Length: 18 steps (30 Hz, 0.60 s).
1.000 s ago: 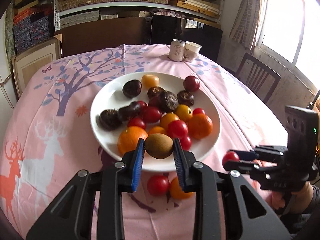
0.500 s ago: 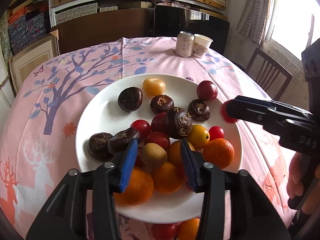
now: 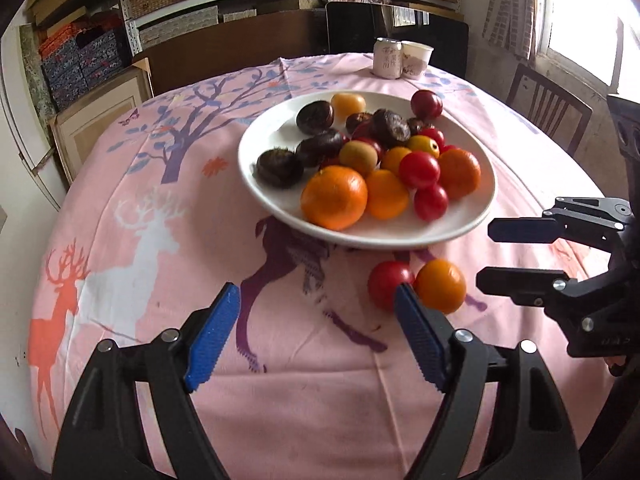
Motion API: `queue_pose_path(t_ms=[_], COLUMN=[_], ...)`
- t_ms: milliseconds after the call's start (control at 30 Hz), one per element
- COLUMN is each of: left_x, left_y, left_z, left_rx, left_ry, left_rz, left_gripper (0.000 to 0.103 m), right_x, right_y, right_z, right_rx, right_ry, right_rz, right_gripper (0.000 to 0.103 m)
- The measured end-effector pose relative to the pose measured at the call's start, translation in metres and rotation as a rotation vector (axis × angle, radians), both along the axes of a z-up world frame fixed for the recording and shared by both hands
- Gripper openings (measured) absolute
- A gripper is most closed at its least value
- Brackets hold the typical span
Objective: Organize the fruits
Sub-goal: 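Grasp a red tomato with the left tool while the right tool grasps a small orange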
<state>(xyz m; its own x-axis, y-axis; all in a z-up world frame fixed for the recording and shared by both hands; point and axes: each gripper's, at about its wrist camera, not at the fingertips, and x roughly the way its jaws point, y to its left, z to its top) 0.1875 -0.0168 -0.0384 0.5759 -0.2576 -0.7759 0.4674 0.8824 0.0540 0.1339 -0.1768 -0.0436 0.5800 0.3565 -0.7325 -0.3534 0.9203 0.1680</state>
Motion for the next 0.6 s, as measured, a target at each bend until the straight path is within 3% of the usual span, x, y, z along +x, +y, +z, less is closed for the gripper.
queue_pose_path(t_ms=[167, 300, 600], left_x=[-0.003, -0.003, -0.002], left_y=[0.015, 0.015, -0.043], left_z=[-0.015, -0.018, -0.02], left_rx=[0.004, -0.01, 0.01], left_ry=[0.043, 0.055, 0.021], left_rz=[0.035, 0.035, -0.053], left_gripper=[0.077, 0.077, 0.077], right_x=[0.015, 0.018, -0.028], right_y=[0.026, 0.025, -0.055], right_z=[-0.012, -0.018, -0.013], right_rx=[-0.044, 0.01, 0.158], right_ry=[0.027, 0.076, 0.034], right_rz=[0.004, -0.024, -0.148], right_gripper=[0.048, 0.037, 0.037])
